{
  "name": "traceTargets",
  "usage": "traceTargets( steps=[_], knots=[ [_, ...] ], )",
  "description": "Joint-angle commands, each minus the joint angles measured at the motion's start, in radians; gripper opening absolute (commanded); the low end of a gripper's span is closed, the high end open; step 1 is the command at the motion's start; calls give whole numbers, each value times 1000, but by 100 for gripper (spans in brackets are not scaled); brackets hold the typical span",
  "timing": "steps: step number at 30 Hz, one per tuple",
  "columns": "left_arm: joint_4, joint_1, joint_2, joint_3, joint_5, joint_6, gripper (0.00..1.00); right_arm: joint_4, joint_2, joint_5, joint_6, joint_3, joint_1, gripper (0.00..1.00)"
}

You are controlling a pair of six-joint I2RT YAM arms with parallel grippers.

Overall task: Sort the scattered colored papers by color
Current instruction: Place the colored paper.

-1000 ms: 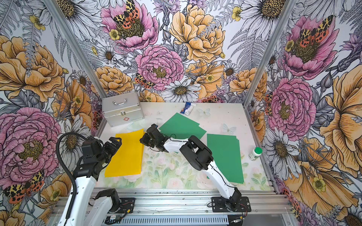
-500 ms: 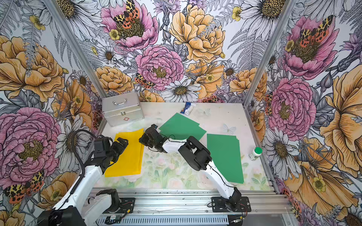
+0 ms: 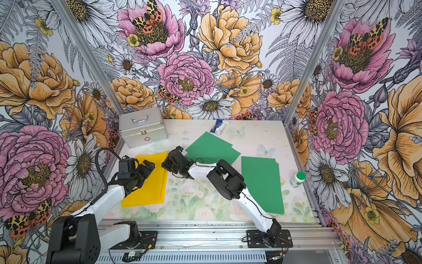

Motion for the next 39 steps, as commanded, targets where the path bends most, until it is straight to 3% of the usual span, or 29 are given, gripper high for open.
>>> traceTargets(
  steps=[1, 16, 20, 25, 31, 34, 39],
  knots=[
    [57, -7, 30, -20, -23, -12, 98, -25, 15, 23, 5, -2, 7, 0],
    [103, -10, 115, -29, 8, -24, 98, -52, -12, 31, -2, -22, 7, 0],
    [108, -17, 115, -35, 9, -28, 98, -67, -38, 48, -15, -37, 7, 22],
    [106, -19, 108, -39, 10, -29, 98, -13, -158, 139, -49, -159, 6, 42],
    [68, -26, 69, -20, 3, -24, 98, -16, -365, 177, -131, -302, -45, 55],
    [26, -39, 25, 21, -9, -9, 98, -92, -466, 144, -223, -367, -107, 63],
    [15, -86, -2, 122, -5, 51, 98, -237, -599, 25, -424, -474, -321, 71]
  ],
)
